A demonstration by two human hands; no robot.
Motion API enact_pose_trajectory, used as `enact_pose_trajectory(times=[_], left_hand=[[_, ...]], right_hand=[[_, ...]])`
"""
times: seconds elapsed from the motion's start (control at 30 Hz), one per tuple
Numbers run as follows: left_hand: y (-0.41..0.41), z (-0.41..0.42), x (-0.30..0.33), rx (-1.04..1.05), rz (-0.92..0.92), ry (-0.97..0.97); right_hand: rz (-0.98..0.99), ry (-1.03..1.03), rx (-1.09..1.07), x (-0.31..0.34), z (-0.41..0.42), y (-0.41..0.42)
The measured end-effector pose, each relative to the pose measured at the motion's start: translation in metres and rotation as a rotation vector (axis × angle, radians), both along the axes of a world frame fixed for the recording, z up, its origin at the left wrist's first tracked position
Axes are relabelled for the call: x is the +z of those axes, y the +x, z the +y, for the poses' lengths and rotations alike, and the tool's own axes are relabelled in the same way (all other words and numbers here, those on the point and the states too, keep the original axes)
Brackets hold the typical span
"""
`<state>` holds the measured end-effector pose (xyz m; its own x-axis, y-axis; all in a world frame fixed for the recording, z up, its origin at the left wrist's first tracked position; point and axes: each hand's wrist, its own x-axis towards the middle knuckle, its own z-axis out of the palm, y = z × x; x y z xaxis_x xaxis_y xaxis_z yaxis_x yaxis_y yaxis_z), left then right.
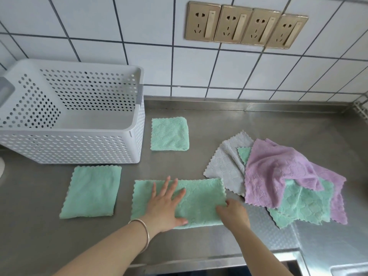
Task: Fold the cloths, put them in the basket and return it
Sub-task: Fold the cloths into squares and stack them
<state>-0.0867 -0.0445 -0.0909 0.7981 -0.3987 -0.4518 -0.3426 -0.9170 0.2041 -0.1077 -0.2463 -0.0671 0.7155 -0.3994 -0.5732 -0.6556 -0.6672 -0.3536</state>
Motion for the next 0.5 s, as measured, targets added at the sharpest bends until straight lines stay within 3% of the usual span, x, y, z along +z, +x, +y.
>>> enact_pose_trajectory(times=[0.07, 0.17, 0.27, 0.37, 0.5], left_hand=[[-0.001, -0.014, 0.014, 0.134, 0.045, -0.215], [0.010, -0.034, 0.046, 0.569, 0.354, -0.698], [0.020, -0.031, 0.057, 0.928, 0.433, -0.956], [0.020, -0.006, 0.050, 1.060, 0.321, -0.938], [0.015, 0.031, 0.041, 1.042, 0.226, -0.813]], right_hand=[[-0.158, -0.065, 0.057, 0.011, 0.012, -0.005], [-0.494, -0.237, 0.264, 0.028, 0.044, -0.013], [-0.772, -0.159, 0.503, 0.026, 0.073, -0.019], [-0.869, -0.062, 0.672, 0.020, 0.088, -0.021], [-0.730, -0.151, 0.802, -0.001, 0.096, -0.026]])
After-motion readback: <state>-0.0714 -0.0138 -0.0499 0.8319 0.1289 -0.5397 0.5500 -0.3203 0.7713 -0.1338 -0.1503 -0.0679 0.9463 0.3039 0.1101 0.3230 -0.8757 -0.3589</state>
